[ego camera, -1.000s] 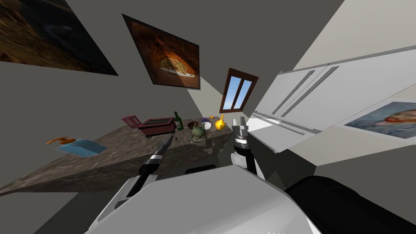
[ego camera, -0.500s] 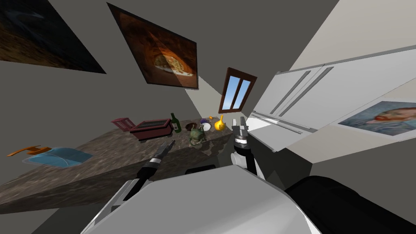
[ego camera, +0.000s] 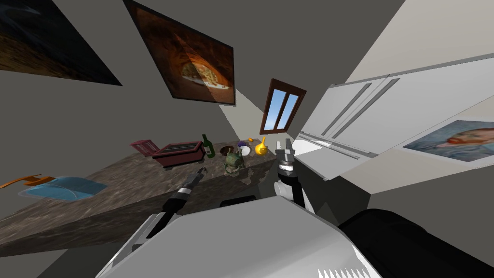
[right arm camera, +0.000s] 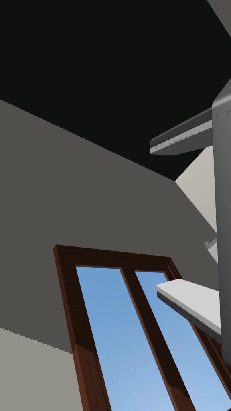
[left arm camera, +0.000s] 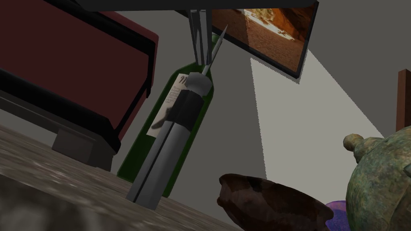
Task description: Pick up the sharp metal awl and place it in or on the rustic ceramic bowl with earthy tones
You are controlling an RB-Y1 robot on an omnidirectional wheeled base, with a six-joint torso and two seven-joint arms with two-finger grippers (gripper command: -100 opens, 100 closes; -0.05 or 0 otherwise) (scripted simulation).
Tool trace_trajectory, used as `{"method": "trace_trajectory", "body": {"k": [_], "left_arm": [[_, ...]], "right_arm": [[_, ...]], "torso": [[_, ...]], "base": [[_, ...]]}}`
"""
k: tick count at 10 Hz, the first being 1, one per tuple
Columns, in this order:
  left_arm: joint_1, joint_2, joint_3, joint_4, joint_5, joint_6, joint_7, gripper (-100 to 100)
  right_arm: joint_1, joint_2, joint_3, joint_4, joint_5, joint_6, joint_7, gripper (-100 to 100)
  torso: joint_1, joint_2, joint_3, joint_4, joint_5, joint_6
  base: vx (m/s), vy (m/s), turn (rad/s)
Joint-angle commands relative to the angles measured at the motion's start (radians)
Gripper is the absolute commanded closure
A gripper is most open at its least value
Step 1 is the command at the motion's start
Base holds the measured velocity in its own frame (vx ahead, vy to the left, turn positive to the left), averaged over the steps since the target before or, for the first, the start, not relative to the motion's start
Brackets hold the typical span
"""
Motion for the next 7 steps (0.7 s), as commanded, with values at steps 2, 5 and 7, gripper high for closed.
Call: {"method": "trace_trajectory", "body": {"k": [2,5,7], "left_arm": [[0.0,0.0,0.0,0.0,0.0,0.0,0.0,100],[-0.003,-0.007,0.005,0.01,-0.019,-0.006,-0.032,-100],[-0.007,-0.014,0.01,0.02,-0.039,-0.012,-0.066,-100]], "right_arm": [[0.0,0.0,0.0,0.0,0.0,0.0,0.0,0],[0.0,0.0,0.0,0.0,0.0,0.0,0.0,0],[0.0,0.0,0.0,0.0,0.0,0.0,0.0,0]], "torso": [[0.0,0.0,0.0,0.0,0.0,0.0],[0.0,0.0,0.0,0.0,0.0,0.0],[-0.001,-0.001,-0.001,0.0,0.0,0.0]], "base": [[0.0,0.0,0.0],[0.004,-0.003,0.009],[0.021,-0.011,0.032]]}}
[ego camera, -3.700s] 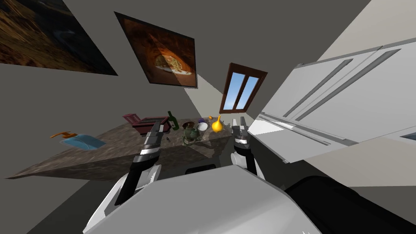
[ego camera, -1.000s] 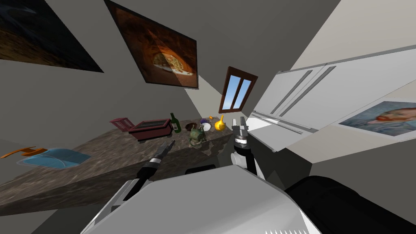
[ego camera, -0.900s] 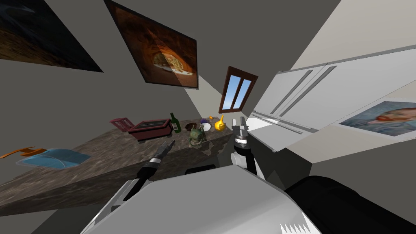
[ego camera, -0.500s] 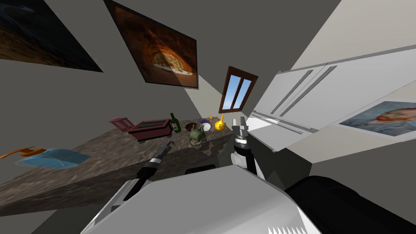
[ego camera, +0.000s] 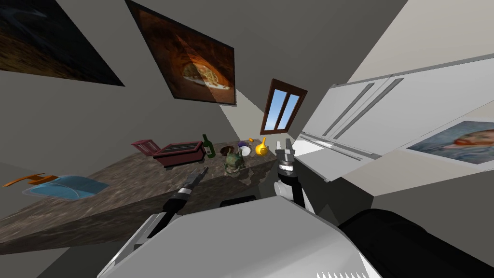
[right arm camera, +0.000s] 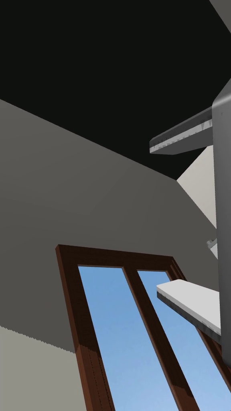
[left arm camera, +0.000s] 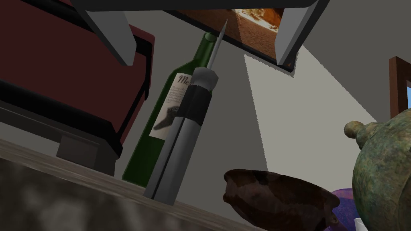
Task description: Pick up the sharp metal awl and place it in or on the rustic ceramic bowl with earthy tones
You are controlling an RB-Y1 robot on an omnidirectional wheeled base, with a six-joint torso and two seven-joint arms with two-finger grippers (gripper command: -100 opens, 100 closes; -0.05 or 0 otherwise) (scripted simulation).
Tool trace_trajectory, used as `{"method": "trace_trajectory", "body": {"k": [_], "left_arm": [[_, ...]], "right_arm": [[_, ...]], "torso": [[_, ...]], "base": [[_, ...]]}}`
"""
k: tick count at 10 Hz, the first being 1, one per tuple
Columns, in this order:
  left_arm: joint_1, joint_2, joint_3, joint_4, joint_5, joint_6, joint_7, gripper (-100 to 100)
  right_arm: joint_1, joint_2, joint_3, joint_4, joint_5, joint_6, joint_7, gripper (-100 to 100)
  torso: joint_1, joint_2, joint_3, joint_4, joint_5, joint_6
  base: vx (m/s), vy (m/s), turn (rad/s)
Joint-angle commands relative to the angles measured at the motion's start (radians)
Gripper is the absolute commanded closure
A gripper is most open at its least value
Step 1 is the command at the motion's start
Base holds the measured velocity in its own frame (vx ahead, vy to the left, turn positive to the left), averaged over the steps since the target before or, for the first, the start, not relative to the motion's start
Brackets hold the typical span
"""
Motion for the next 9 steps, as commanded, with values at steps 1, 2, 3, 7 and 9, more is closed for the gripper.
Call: {"method": "trace_trajectory", "body": {"k": [1,2,3,7,9], "left_arm": [[-0.003,-0.007,0.004,0.009,-0.018,-0.006,-0.033,-100],[-0.005,-0.011,0.007,0.014,-0.028,-0.009,-0.05,-100],[-0.007,-0.014,0.009,0.02,-0.039,-0.012,-0.068,-100],[-0.014,-0.029,0.02,0.042,-0.08,-0.025,-0.139,-100],[-0.018,-0.037,0.026,0.054,-0.102,-0.032,-0.176,-100]], "right_arm": [[0.0,0.0,0.0,0.0,0.0,0.0,0.0,0],[0.0,0.0,0.0,0.0,0.0,0.0,0.0,0],[0.0,0.0,0.0,0.0,0.0,0.0,0.0,0],[0.0,0.0,0.0,0.0,0.0,0.0,0.0,0],[0.0,0.0,0.0,0.0,0.0,0.0,0.0,0]], "torso": [[0.0,0.0,0.0,0.0,0.0,0.0],[0.0,0.0,0.0,0.0,0.0,0.0],[0.0,0.0,0.0,0.0,0.0,0.0],[0.0,0.0,0.0,0.0,0.0,0.0],[0.0,0.0,0.0,0.0,0.0,0.0]], "base": [[0.023,-0.014,0.026],[0.021,-0.014,0.027],[0.023,-0.013,0.021],[0.018,-0.011,0.025],[0.019,-0.012,0.027]]}}
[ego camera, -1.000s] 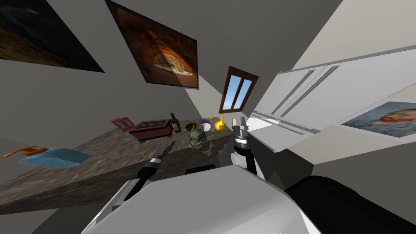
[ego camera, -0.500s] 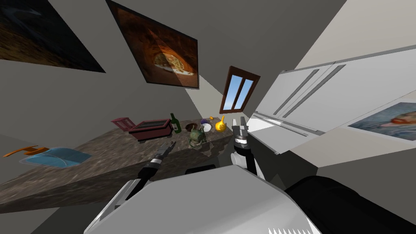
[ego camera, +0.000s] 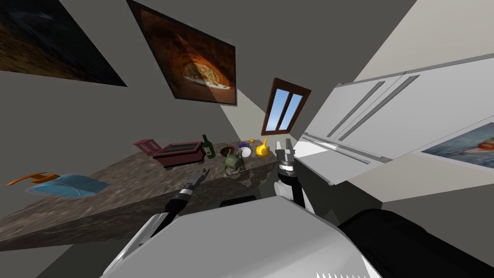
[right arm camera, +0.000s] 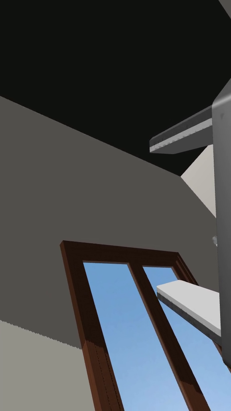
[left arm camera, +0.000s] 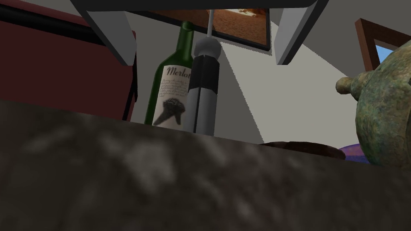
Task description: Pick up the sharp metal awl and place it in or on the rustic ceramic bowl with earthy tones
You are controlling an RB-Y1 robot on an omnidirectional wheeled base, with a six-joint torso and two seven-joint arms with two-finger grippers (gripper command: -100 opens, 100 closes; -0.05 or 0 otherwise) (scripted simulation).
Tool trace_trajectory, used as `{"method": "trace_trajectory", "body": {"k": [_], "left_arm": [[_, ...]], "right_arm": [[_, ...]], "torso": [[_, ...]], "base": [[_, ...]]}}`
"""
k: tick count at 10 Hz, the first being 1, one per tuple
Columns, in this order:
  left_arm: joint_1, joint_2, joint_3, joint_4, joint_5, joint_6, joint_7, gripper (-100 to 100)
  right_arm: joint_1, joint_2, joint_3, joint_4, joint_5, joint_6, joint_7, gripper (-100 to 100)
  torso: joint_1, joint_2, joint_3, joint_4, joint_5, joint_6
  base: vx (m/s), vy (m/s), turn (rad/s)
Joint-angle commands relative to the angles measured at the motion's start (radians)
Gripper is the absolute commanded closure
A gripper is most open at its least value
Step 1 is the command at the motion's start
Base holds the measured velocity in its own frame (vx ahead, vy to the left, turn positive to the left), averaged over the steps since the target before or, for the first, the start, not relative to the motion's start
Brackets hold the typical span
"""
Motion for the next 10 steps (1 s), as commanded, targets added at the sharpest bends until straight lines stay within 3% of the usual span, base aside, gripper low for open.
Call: {"method": "trace_trajectory", "body": {"k": [1,2,3,4,5,6,8,9,10], "left_arm": [[-0.003,-0.006,0.003,0.007,-0.016,-0.004,-0.029,-100],[-0.002,-0.003,0.002,0.005,-0.01,-0.002,-0.017,-100],[-0.003,-0.003,0.002,0.005,-0.011,-0.003,-0.021,0],[-0.053,0.014,-0.014,0.055,0.038,-0.004,-0.05,-100],[-0.071,0.014,-0.014,0.079,0.038,-0.004,-0.05,-100],[-0.107,0.032,-0.03,0.114,0.08,-0.005,-0.079,-100],[-0.14,0.032,-0.03,0.161,0.087,-0.005,-0.079,-100],[-0.182,0.05,-0.046,0.194,0.134,-0.006,-0.108,-100],[-0.208,0.05,-0.046,0.226,0.136,-0.006,-0.108,-100]], "right_arm": [[0.0,0.0,0.0,0.0,0.0,0.0,0.0,0],[0.0,0.0,0.0,0.0,0.0,0.0,0.0,0],[0.0,0.0,0.0,0.0,0.0,0.0,0.0,0],[0.0,0.0,0.0,0.0,0.0,0.0,0.0,0],[0.0,0.0,0.0,0.0,0.0,0.0,0.0,0],[0.0,0.0,0.0,0.0,0.0,0.0,0.0,0],[0.0,0.0,0.0,0.0,0.0,0.0,0.0,0],[0.0,0.0,0.0,0.0,0.0,0.0,0.0,0],[0.0,0.0,0.0,0.0,0.0,0.0,0.0,0]], "torso": [[0.0,0.0,0.0,0.0,0.0,0.0],[0.0,0.0,0.0,0.0,0.0,0.0],[0.001,0.0,0.0,0.0,0.0,0.0],[0.001,0.001,0.001,0.0,0.0,0.0],[0.002,0.004,0.002,0.001,0.0,0.0],[0.001,0.005,0.003,0.001,0.0,0.0],[0.0,0.007,0.004,0.002,0.0,0.0],[0.0,0.005,0.003,0.001,0.0,0.0],[0.0,0.005,0.003,0.001,0.0,0.0]], "base": [[0.024,-0.011,0.028],[0.011,-0.004,0.005],[0.0,0.0,0.0],[-0.058,0.011,-0.057],[-0.076,-0.001,-0.046],[-0.114,-0.008,-0.071],[-0.068,-0.012,-0.01],[-0.064,-0.016,-0.05],[-0.072,-0.015,-0.04]]}}
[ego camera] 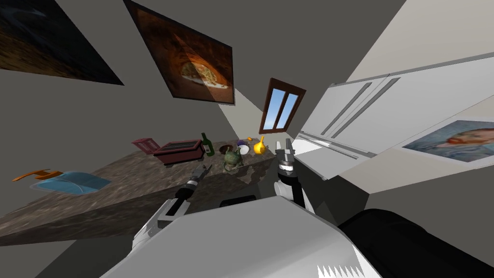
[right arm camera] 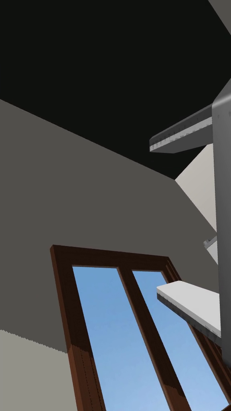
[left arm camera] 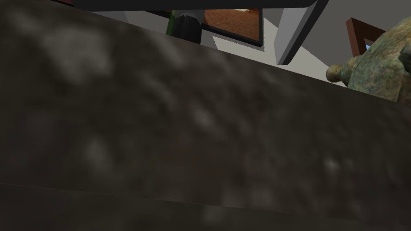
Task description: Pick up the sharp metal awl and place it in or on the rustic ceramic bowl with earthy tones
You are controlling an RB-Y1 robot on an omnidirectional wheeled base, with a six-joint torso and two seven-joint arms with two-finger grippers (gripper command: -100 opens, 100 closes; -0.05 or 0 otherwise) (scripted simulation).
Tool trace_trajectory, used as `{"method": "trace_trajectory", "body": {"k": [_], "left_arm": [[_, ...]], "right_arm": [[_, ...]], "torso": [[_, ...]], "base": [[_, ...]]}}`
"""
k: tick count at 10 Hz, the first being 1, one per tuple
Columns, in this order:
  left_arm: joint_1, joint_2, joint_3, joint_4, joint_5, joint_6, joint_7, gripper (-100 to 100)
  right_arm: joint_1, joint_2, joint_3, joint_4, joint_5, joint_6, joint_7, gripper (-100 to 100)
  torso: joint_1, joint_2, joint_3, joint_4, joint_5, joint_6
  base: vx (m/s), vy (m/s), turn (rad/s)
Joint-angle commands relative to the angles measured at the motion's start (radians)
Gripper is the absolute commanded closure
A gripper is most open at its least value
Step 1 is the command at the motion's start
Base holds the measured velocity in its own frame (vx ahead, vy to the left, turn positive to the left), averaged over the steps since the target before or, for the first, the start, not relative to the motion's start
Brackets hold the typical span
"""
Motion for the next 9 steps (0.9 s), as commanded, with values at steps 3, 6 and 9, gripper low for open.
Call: {"method": "trace_trajectory", "body": {"k": [3,6,9], "left_arm": [[-0.083,0.025,-0.018,0.098,0.058,0.001,-0.03,-100],[-0.152,0.043,-0.034,0.167,0.107,-0.001,-0.059,-100],[-0.22,0.061,-0.05,0.244,0.156,-0.002,-0.089,-100]], "right_arm": [[0.0,0.0,0.0,0.0,0.0,0.0,0.0,0],[0.0,0.0,0.0,0.0,0.0,0.0,0.0,0],[0.0,0.0,0.0,0.0,0.0,0.0,0.0,0]], "torso": [[0.001,-0.001,0.0,0.0,0.0,0.0],[0.001,0.0,0.0,0.0,0.0,0.0],[0.0,0.0,0.0,0.0,0.0,0.0]], "base": [[-0.057,-0.001,-0.032],[-0.065,-0.003,-0.033],[-0.059,-0.013,-0.031]]}}
